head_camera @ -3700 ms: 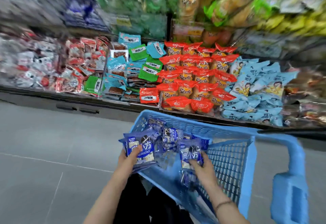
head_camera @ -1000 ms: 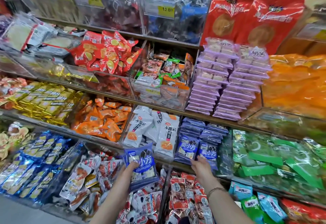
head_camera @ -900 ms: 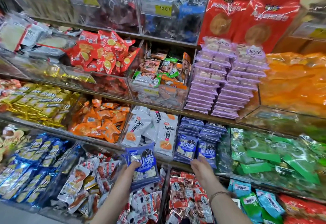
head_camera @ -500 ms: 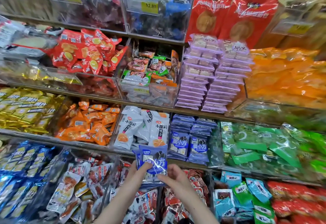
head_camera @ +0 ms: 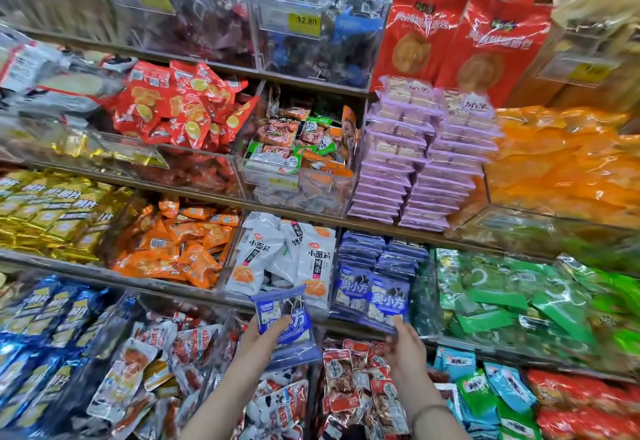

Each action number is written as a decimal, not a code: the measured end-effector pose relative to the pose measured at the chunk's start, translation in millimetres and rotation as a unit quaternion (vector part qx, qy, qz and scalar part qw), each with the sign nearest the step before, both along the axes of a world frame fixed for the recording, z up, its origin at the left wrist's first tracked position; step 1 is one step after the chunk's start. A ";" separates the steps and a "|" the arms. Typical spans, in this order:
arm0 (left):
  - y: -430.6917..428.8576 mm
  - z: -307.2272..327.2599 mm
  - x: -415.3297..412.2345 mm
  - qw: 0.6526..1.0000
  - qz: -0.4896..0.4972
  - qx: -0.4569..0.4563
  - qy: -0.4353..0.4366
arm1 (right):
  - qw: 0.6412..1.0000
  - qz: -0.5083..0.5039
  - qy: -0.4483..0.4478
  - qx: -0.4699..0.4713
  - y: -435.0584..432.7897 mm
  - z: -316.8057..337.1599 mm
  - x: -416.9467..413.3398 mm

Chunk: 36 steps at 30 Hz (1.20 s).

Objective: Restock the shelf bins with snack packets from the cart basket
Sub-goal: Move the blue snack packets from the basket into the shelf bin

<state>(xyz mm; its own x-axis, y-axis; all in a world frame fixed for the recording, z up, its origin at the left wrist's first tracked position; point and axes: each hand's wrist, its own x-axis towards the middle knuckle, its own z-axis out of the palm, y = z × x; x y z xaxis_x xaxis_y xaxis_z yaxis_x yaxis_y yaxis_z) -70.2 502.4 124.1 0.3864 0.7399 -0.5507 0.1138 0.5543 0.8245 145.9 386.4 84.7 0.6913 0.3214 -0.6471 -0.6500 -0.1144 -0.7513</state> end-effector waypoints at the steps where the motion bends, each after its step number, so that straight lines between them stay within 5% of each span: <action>1: 0.2 0.0 -0.3 1.000 0.005 -0.003 -0.003 | 1.000 -0.024 0.019 -0.002 4.7 -4.6 7.0; 10: -0.2 -5.6 -2.8 1.000 -0.003 -0.003 0.013 | 0.951 -0.219 0.169 0.135 16.2 -6.1 29.4; 16: -1.0 -6.2 11.6 0.998 -0.054 -0.029 0.019 | 0.995 -0.018 0.086 0.053 2.9 -4.5 10.8; 21: -12.0 0.0 42.1 0.987 -0.158 0.029 0.010 | 0.965 0.241 0.011 0.107 -1.8 20.7 -32.9; 25: -15.3 1.9 60.2 0.966 -0.206 0.142 0.058 | 0.976 0.197 -0.018 0.094 -6.8 24.0 -37.3; 27: -13.4 1.4 59.1 0.931 -0.198 0.285 0.116 | 0.985 0.154 -0.009 0.083 -8.5 19.4 -27.6; 30: -5.7 -11.4 42.7 0.811 -0.167 0.494 0.265 | 0.993 0.108 -0.034 0.046 -4.3 11.4 -7.1; 34: 5.2 -34.8 19.7 0.675 -0.216 0.580 0.401 | 0.995 0.065 -0.077 -0.008 22.4 1.8 15.5; 36: 8.5 -45.2 13.8 0.642 -0.244 0.597 0.415 | 0.988 0.104 -0.106 -0.038 39.8 -3.2 19.6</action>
